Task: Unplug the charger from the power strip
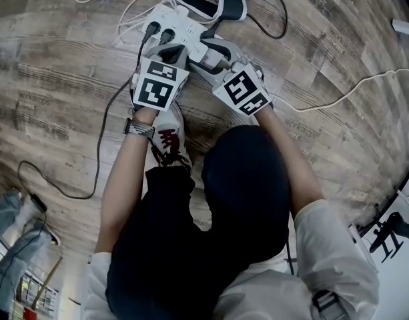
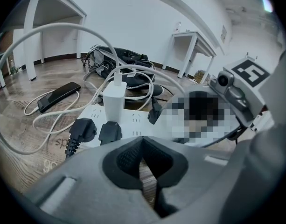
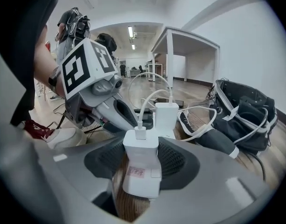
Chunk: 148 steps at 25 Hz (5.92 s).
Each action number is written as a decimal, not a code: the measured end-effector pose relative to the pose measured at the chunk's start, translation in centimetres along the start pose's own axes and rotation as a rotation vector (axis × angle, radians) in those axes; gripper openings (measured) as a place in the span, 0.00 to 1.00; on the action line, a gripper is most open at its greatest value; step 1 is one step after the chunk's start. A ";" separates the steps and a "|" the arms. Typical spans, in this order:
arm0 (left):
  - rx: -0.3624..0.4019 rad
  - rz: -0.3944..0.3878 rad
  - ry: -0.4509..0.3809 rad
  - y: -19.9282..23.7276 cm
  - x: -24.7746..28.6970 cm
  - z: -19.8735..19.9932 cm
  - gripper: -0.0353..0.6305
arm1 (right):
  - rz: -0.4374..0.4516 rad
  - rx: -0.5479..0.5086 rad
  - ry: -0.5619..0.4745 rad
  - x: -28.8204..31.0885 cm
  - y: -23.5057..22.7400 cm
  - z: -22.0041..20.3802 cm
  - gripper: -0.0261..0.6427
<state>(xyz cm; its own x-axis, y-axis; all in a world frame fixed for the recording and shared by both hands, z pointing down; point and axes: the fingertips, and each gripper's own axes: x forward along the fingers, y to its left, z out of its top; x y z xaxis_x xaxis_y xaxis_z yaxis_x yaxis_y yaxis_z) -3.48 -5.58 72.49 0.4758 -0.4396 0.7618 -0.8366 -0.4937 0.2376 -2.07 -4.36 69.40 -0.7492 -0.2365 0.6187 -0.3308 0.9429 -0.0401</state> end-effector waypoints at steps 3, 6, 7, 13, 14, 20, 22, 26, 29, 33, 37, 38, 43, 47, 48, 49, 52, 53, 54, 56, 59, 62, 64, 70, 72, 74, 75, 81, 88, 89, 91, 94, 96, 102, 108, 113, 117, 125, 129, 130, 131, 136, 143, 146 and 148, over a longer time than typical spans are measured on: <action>0.003 0.003 0.000 0.0 0.0 0.0 0.06 | -0.004 0.002 0.001 0.0 0.0 0.0 0.37; 0.007 0.006 0.002 -0.1 0.0 0.0 0.06 | 0.007 0.085 -0.022 -0.1 -0.2 0.0 0.37; 0.009 0.007 0.001 -0.1 0.0 0.0 0.06 | 0.008 0.100 -0.027 -0.1 -0.3 0.0 0.37; 0.007 0.007 0.002 0.0 0.0 0.0 0.06 | -0.007 0.011 -0.018 -0.1 -0.1 0.0 0.37; 0.006 0.007 0.002 0.0 0.0 0.0 0.06 | -0.008 -0.001 -0.015 -0.1 -0.1 0.0 0.37; 0.003 0.006 0.006 0.0 0.0 0.0 0.06 | -0.002 0.031 -0.028 -0.1 -0.1 0.1 0.38; 0.002 0.005 0.007 0.0 0.0 0.0 0.06 | 0.001 0.045 -0.034 0.0 -0.2 0.1 0.38; -0.002 0.005 0.005 0.0 0.0 0.0 0.06 | 0.005 0.062 -0.042 -0.1 -0.2 0.1 0.38; -0.003 0.004 0.005 0.0 0.0 0.0 0.06 | 0.005 0.071 -0.044 -0.1 -0.2 0.1 0.38; -0.002 0.005 0.004 0.0 0.0 0.0 0.06 | 0.004 0.077 -0.047 -0.1 -0.2 0.2 0.38; -0.001 0.006 0.003 0.0 -0.1 0.0 0.06 | 0.000 0.087 -0.049 -0.1 -0.2 0.2 0.38; -0.001 0.006 0.003 0.0 -0.1 0.0 0.06 | -0.001 0.098 -0.052 -0.1 -0.2 0.2 0.38; -0.001 0.007 0.004 0.0 0.0 0.0 0.06 | -0.004 0.150 -0.069 -0.2 -0.5 0.3 0.37; -0.004 0.007 0.003 -0.1 -0.1 0.0 0.06 | -0.037 0.041 -0.044 -0.3 -0.3 0.3 0.37; -0.005 0.007 0.003 -0.1 -0.1 0.0 0.06 | -0.041 0.022 -0.040 -0.3 -0.3 0.3 0.37; -0.006 0.007 0.003 0.0 -0.1 0.0 0.06 | -0.043 0.011 -0.037 -0.3 -0.2 0.3 0.37; -0.005 0.007 0.004 0.0 -0.1 0.0 0.06 | -0.043 0.038 -0.044 -0.3 -0.3 0.3 0.37; -0.005 0.007 0.003 0.0 0.0 0.1 0.06 | -0.041 0.059 -0.050 -0.3 -0.4 0.3 0.37; -0.005 0.006 0.003 0.0 0.0 0.1 0.06 | -0.038 0.080 -0.056 -0.3 -0.5 0.4 0.37; -0.005 0.007 0.003 0.0 -0.1 0.0 0.06 | -0.032 0.112 -0.066 -0.3 -0.6 0.4 0.37; -0.005 0.006 0.003 -0.1 -0.1 0.0 0.06 | -0.033 0.100 -0.060 -0.3 -0.5 0.4 0.37; -0.005 0.005 0.004 0.0 0.0 0.1 0.06 | -0.042 0.045 -0.042 -0.3 -0.4 0.4 0.37; -0.007 0.006 0.004 0.0 0.0 0.0 0.06 | -0.044 0.020 -0.033 -0.3 -0.3 0.3 0.37; -0.008 0.005 0.005 0.0 0.0 0.1 0.06 | -0.033 0.116 -0.065 -0.4 -0.7 0.4 0.37; -0.008 0.004 0.006 0.0 0.0 0.1 0.06 | -0.034 0.114 -0.066 -0.4 -0.7 0.4 0.37; -0.010 0.004 0.007 0.0 0.0 0.1 0.06 | -0.035 0.089 -0.058 -0.4 -0.6 0.4 0.37; -0.010 0.005 0.007 0.0 0.0 0.1 0.06 | -0.036 0.076 -0.053 -0.4 -0.6 0.4 0.37; -0.014 0.004 0.006 0.0 0.0 0.1 0.06 | -0.055 0.012 -0.029 -0.4 -0.4 0.3 0.37; -0.010 0.003 0.005 0.0 0.0 0.1 0.06 | -0.043 0.112 -0.066 -0.4 -0.8 0.4 0.37; -0.010 0.003 0.005 0.0 0.1 0.1 0.06 | -0.046 0.099 -0.061 -0.4 -0.8 0.4 0.37; -0.009 0.003 0.006 0.0 0.1 0.1 0.06 | -0.054 0.033 -0.037 -0.4 -0.6 0.4 0.37; -0.013 0.004 0.006 0.0 0.0 0.1 0.06 | -0.060 -0.021 -0.013 -0.4 -0.4 0.3 0.37; -0.013 0.005 0.006 0.0 0.0 0.1 0.06 | -0.047 0.050 -0.039 -0.4 -0.6 0.3 0.37; -0.012 0.003 0.005 0.0 0.0 0.1 0.06 | -0.054 0.004 -0.025 -0.4 -0.5 0.4 0.37; -0.011 0.003 0.005 0.0 0.1 0.1 0.06 | -0.081 -0.119 0.027 -0.5 -0.2 0.4 0.37; -0.013 0.004 0.006 0.0 0.1 0.1 0.06 | -0.094 -0.232 0.064 -0.4 0.0 0.1 0.37; -0.013 0.003 0.007 -0.1 0.1 0.1 0.06 | -0.090 -0.199 0.052 -0.5 -0.1 0.3 0.37; -0.012 0.002 0.010 -0.1 0.0 0.1 0.06 | -0.078 -0.078 0.010 -0.7 -0.7 0.6 0.37; -0.014 0.003 0.011 -0.1 0.0 0.0 0.06 | -0.079 -0.117 0.022 -0.6 -0.5 0.6 0.37; -0.016 0.002 0.012 -0.1 0.0 0.0 0.06 | -0.079 -0.131 0.027 -0.6 -0.4 0.5 0.37; -0.016 0.002 0.012 -0.1 0.0 0.0 0.06 | -0.080 -0.143 0.032 -0.6 -0.3 0.5 0.37; -0.012 0.005 0.009 0.0 0.1 0.1 0.06 | -0.083 -0.144 0.045 -0.6 -0.3 0.5 0.37; -0.010 0.004 0.008 0.0 0.0 0.1 0.06 | -0.076 -0.044 0.016 -0.8 -0.8 0.6 0.37; -0.010 0.005 0.007 -0.1 0.0 0.1 0.06 | -0.075 -0.039 0.010 -0.8 -0.8 0.7 0.37; -0.009 0.006 0.007 -0.1 0.0 0.2 0.06 | -0.069 -0.027 0.000 -0.8 -0.8 0.7 0.37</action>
<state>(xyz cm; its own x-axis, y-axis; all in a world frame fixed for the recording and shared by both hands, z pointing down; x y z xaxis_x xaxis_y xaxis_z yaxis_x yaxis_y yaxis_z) -3.40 -5.67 72.37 0.4692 -0.4373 0.7672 -0.8418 -0.4840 0.2390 -1.63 -5.05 68.45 -0.7248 -0.3015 0.6194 -0.3662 0.9302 0.0243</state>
